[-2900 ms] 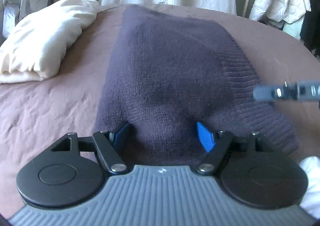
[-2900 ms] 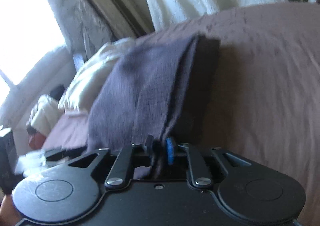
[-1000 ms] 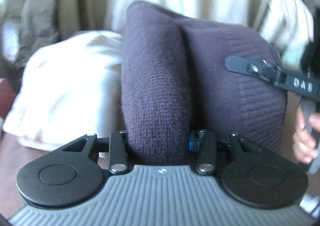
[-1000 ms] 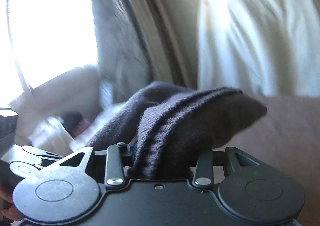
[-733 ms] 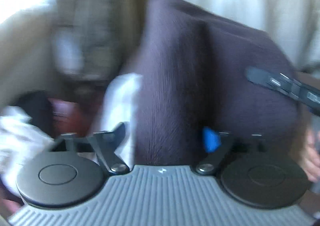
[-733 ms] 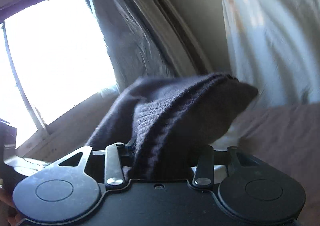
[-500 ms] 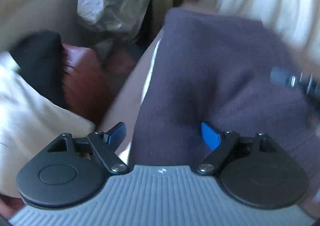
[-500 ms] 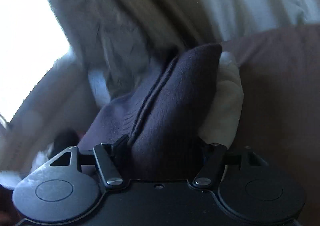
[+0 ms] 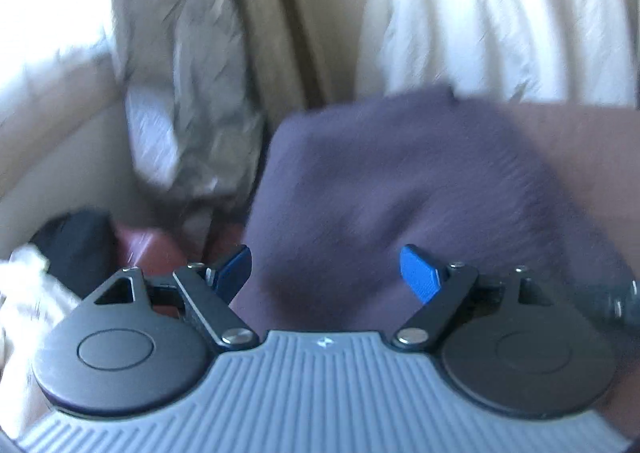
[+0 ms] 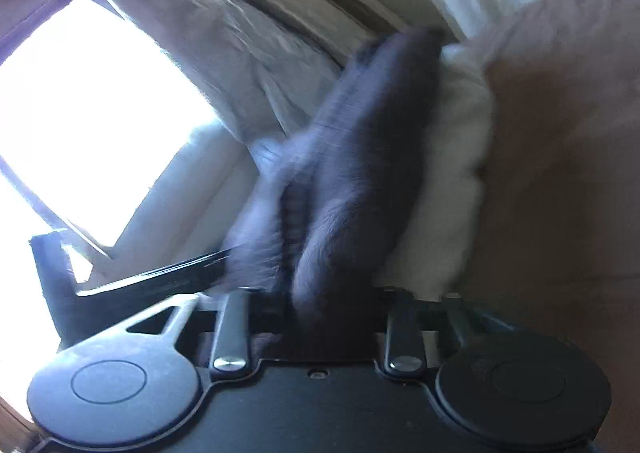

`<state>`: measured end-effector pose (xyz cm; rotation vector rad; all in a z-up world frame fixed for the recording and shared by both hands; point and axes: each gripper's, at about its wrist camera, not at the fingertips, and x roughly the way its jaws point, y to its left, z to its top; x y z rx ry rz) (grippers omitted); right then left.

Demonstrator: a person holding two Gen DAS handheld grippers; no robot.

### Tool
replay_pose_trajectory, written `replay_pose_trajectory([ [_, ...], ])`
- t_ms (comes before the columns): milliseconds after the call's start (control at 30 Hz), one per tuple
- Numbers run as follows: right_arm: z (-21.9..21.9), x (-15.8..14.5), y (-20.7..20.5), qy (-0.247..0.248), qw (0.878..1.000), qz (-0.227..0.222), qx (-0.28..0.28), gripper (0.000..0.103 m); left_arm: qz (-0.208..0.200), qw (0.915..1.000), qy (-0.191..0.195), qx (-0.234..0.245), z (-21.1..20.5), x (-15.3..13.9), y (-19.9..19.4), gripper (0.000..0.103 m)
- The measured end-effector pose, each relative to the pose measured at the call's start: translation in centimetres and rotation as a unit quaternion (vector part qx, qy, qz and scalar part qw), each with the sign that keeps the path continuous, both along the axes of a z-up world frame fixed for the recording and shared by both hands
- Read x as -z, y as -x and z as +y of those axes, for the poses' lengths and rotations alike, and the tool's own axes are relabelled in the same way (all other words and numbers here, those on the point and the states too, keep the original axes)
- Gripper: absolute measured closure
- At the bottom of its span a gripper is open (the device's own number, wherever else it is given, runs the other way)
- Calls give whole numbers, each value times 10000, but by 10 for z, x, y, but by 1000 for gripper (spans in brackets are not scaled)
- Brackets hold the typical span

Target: Fold clothes

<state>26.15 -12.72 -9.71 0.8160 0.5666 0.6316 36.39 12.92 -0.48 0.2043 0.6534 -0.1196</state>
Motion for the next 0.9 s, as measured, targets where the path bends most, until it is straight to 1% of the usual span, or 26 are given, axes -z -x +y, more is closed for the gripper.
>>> replay_pose_trajectory([
  [33, 3, -1, 5, 40, 9999, 121, -11, 72, 30, 9999, 78, 91, -4, -5, 0, 21],
  [67, 7, 4, 5, 179, 9993, 331, -22, 72, 315, 9992, 208, 145, -9, -4, -2, 21],
  [100, 12, 9, 6, 318, 9980, 540, -33, 72, 753, 9963, 405, 71, -12, 6, -8, 17],
  [133, 15, 14, 5, 528, 9962, 693, -26, 72, 1178, 9911, 626, -40, -14, 17, -11, 16],
  [167, 11, 15, 7, 688, 9949, 741, 31, 71, 1186, 9892, 848, -171, -14, 22, -7, 16],
  [200, 3, 11, 13, 764, 9943, 740, 117, 65, 963, 9901, 986, -261, -14, 22, 1, 15],
  [233, -4, 8, 19, 839, 9935, 740, 204, 54, 775, 9919, 953, -308, -16, 20, 10, 15],
  [267, -11, 2, 26, 1002, 9925, 639, 270, 52, 713, 9931, 845, -387, -18, 19, 15, 15],
  [333, -20, -9, 40, 1406, 9884, 447, 369, 49, 683, 9931, 660, -684, -19, 14, 32, 15],
  [400, -26, -21, 55, 1630, 9853, 361, 364, 49, 726, 9917, 532, -913, -21, 6, 55, 15],
  [467, -30, -34, 72, 1743, 9837, 279, 337, 49, 630, 9939, 212, -881, -29, -4, 84, 14],
  [533, -34, -48, 89, 1859, 9818, 184, 330, 49, 513, 9955, -43, -791, -39, -13, 113, 9],
  [600, -41, -62, 98, 2041, 9781, 152, 381, 46, 534, 9955, -26, -788, -39, -23, 138, 6],
  [633, -40, -69, 102, 2269, 9730, 171, 391, 43, 584, 9953, 66, -768, -38, -25, 147, 6],
  [667, -38, -76, 106, 2572, 9654, 192, 387, 35, 648, 9950, 198, -737, -37, -28, 159, 5],
  [700, -36, -83, 110, 2873, 9569, 213, 382, 30, 759, 9946, 303, -644, -37, -27, 171, 3],
  [733, -34, -90, 113, 3170, 9474, 234, 376, 18, 926, 9933, 361, -592, -37, -26, 180, 3],
  [767, -30, -97, 117, 3419, 9389, 195, 348, 15, 1101, 9915, 412, -550, -37, -24, 189, 3],
  [800, -25, -103, 121, 3629, 9313, 108, 301, 15, 1163, 9905, 425, -603, -37, -25, 198, 3],
  [867, -23, -112, 137, 3934, 9190, 96, 243, 15, 1069, 9904, 440, -755, -37, -28, 215, 3],
  [900, -24, -116, 145, 4024, 9151, 137, 216, 15, 1002, 9905, 458, -819, -38, -31, 224, 3],
])
